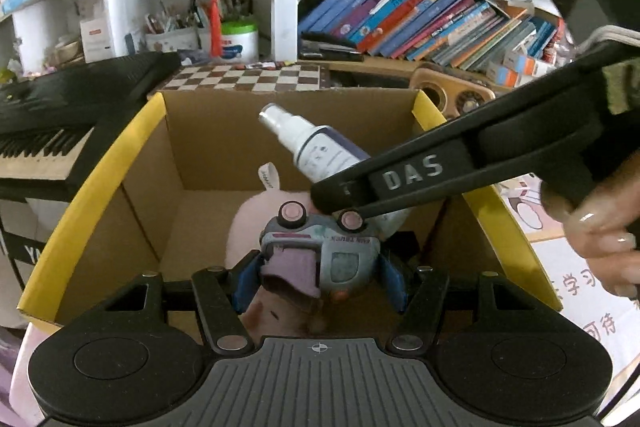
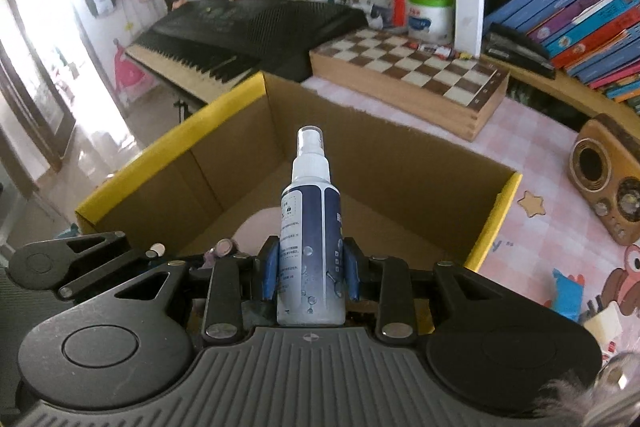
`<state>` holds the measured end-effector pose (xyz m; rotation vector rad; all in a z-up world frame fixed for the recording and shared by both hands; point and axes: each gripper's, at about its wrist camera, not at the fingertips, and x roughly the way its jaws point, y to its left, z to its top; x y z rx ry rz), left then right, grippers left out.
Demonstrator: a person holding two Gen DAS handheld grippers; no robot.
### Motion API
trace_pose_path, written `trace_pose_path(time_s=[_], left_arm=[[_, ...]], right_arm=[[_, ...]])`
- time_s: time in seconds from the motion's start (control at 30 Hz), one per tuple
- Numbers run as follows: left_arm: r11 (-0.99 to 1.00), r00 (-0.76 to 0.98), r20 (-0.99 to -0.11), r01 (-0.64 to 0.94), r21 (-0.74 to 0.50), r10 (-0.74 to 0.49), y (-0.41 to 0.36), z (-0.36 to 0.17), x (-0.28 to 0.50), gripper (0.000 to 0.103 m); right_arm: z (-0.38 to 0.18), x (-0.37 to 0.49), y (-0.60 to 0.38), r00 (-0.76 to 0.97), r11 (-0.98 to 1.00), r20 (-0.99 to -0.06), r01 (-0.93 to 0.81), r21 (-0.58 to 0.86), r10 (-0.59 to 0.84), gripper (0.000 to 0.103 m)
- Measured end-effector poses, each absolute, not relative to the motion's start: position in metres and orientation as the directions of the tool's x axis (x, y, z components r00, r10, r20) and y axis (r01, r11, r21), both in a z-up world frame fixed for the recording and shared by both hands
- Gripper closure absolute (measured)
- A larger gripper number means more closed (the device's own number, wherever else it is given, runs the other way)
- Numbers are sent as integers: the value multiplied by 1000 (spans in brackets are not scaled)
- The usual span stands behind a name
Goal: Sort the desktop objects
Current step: 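Lower the truck into the box and open the left gripper while the right gripper releases the bottle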
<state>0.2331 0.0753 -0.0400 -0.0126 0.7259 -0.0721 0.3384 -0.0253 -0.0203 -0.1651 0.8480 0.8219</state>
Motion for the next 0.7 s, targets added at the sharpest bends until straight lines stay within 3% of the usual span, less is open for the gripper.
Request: trace_pose_path(time_s=[0.37,0.43,0.7], left_arm=[[997,741,-667,65,-46,-79,73,-43,240,22],[996,754,-650,72,-55,-90,73,-42,238,13],[989,830,-548,32,-143,-106,87,-30,218,7]], right_arm=[[-27,354,-2,337,625,-766,-773,107,548,73],[-26,357,2,341,619,-764,-779,97,548,73],[-14,367,13,381,610,-746,-791,42,546,73]])
